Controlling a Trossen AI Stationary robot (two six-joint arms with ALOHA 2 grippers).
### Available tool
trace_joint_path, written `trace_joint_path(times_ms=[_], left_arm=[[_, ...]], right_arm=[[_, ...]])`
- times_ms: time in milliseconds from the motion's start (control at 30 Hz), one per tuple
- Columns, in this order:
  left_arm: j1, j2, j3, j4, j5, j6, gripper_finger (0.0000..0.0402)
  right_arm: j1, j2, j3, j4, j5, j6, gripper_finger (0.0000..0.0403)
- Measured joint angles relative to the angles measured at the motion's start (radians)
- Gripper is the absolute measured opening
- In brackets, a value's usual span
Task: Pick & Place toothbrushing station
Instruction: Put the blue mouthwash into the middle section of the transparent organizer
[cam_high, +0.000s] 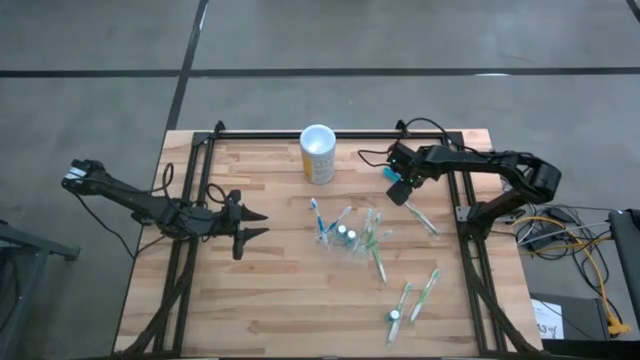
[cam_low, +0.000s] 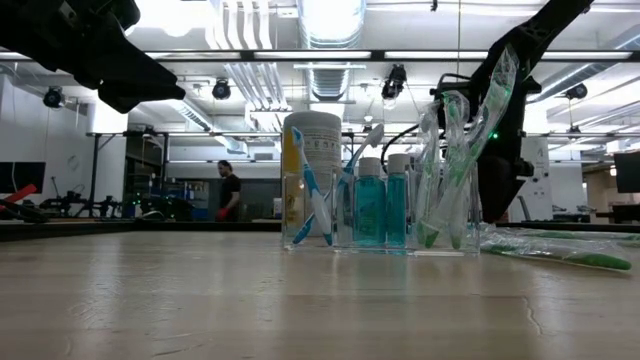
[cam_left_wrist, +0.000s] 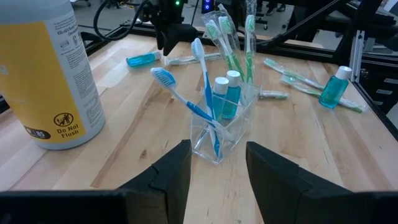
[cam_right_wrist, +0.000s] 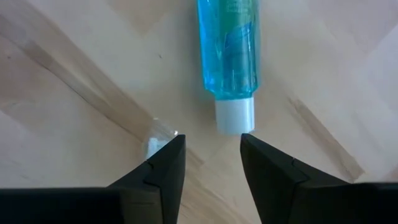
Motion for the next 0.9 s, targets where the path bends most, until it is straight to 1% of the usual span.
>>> trace_joint_path(times_ms=[233,400,600,700,900], left_arm=[[0.0,0.0,0.0,0.0,0.0,0.0,0.0159],[0.0,0.0,0.0,0.0,0.0,0.0,0.0158],[0.0,0.0,0.0,0.0,0.0,0.0,0.0158],[0.0,0.0,0.0,0.0,0.0,0.0,0.0159],[0.0,0.0,0.0,0.0,0.0,0.0,0.0159]], right_arm=[[0.0,0.069,-0.005,0.04,-0.039,-0.004,0.0139],[0.0,0.105,-0.001,0.057,-0.077,0.0,0.0121],[0.0,0.088,-0.003,0.058,-0.076,0.0,0.0097],[0.0,0.068,-0.003,0.062,-0.053,0.003,0.0089],[0.001,0.059,-0.003,0.061,-0.05,0.008,0.0091]])
